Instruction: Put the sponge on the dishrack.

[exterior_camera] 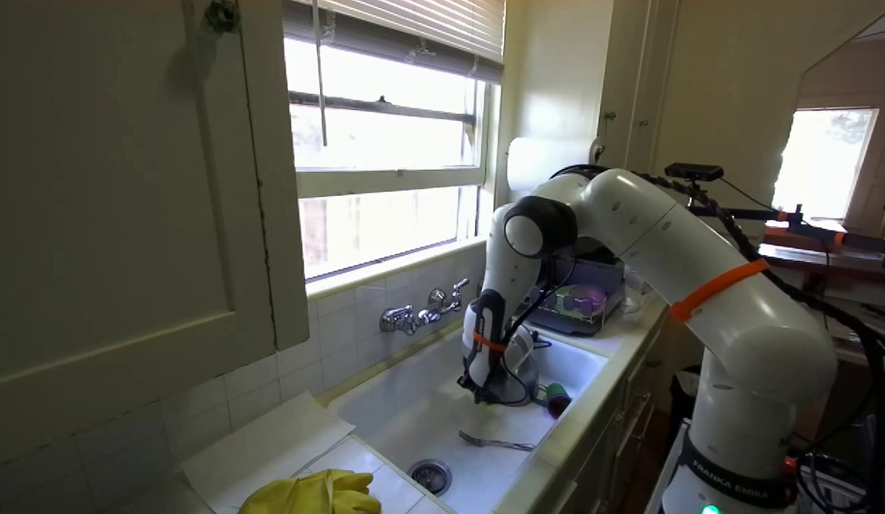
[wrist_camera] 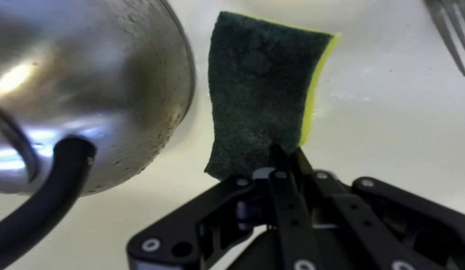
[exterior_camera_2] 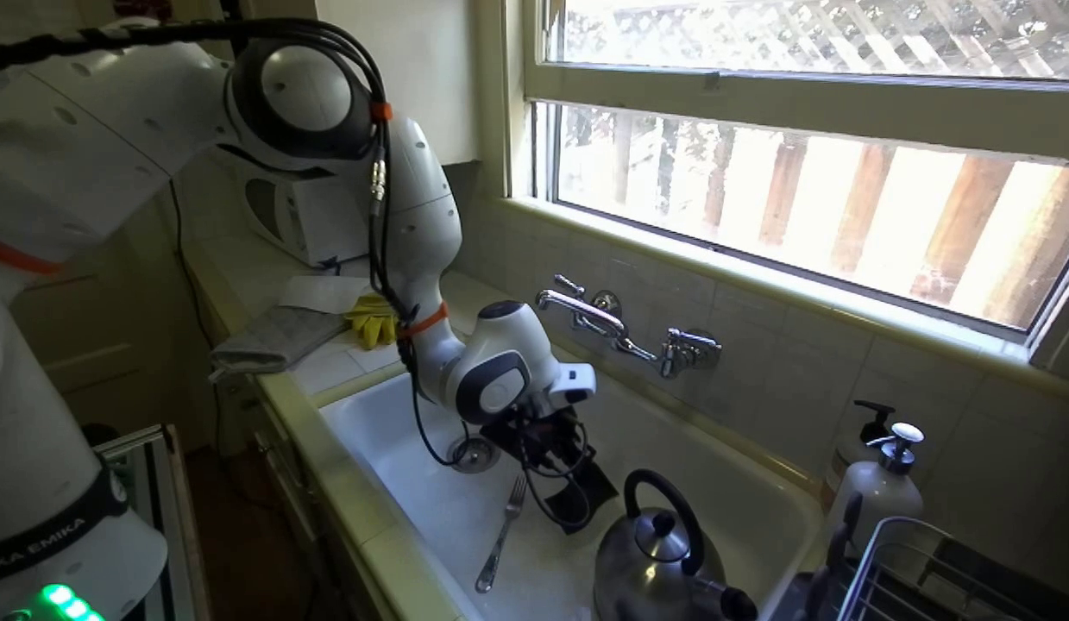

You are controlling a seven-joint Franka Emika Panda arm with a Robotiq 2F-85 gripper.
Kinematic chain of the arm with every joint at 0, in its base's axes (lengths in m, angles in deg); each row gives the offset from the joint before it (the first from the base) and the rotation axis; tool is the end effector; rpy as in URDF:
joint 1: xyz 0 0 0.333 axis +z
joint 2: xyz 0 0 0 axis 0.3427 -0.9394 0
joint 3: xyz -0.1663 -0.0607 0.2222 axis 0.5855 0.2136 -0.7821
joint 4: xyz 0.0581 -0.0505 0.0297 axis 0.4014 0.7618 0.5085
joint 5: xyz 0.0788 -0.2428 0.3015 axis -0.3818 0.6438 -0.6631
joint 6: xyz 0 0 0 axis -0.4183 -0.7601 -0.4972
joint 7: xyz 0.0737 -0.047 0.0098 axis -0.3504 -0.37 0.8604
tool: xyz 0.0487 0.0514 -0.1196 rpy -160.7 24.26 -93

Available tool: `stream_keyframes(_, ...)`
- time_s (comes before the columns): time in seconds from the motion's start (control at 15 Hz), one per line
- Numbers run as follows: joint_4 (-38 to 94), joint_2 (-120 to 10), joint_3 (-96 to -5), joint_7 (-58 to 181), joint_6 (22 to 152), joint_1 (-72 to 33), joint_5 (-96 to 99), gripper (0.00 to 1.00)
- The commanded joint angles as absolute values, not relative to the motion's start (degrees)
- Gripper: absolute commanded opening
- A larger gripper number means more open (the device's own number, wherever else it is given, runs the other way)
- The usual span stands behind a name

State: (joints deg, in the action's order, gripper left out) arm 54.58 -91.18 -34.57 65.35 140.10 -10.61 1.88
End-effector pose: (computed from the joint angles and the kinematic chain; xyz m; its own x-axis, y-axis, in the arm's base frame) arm 0.5423 -0.1215 -0.0108 0.9563 0.0653 0.2849 -0.0169 -0.9607 0.2769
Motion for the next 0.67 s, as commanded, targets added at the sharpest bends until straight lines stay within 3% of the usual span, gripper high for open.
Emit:
stream_keyframes(0.0, 63.2, -82.8, -33.1, 68.5, 140.8, -11.1, 2.3, 0.02)
stream_keyframes(0.6, 73.8, -67.3, -26.9, 70.0, 138.1, -9.5, 1.3, 0.02)
